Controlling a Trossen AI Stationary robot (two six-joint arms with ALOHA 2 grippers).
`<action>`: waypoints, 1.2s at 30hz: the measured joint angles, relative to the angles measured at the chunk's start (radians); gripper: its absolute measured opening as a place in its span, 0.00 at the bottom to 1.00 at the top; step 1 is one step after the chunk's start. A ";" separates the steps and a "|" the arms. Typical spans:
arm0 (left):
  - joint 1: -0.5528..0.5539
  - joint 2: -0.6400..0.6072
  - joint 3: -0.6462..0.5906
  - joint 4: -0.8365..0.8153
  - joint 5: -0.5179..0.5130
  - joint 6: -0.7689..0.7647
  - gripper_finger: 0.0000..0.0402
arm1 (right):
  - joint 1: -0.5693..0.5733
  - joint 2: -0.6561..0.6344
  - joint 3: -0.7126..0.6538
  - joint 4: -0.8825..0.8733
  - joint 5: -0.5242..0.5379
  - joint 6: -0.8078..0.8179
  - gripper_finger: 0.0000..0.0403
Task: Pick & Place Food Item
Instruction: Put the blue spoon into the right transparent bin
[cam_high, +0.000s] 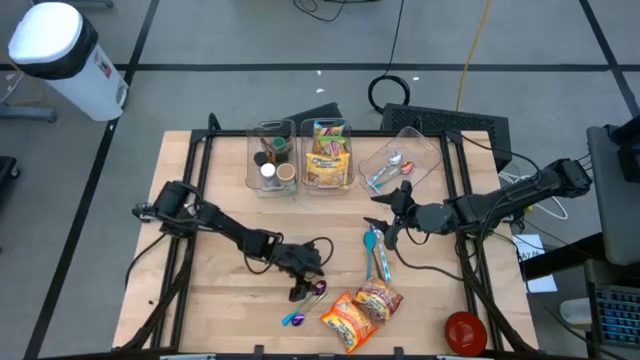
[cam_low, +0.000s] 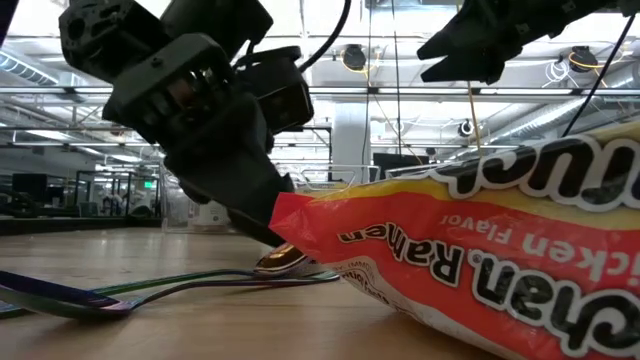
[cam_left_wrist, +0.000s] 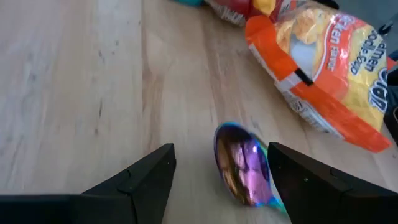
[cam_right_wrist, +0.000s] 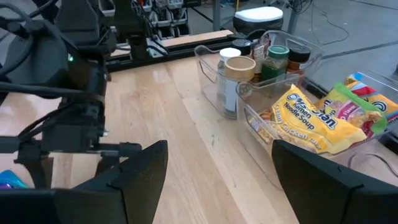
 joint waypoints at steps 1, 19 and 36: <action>0.000 0.007 0.000 0.002 0.002 0.001 0.67 | 0.000 0.000 0.000 0.001 0.000 0.000 0.69; 0.036 -0.029 -0.002 -0.085 0.062 0.018 0.04 | 0.000 0.000 0.000 0.001 0.000 0.000 0.69; 0.133 -0.440 -0.005 -0.149 -0.271 0.433 0.03 | 0.000 0.000 -0.087 0.271 -0.003 -0.076 0.69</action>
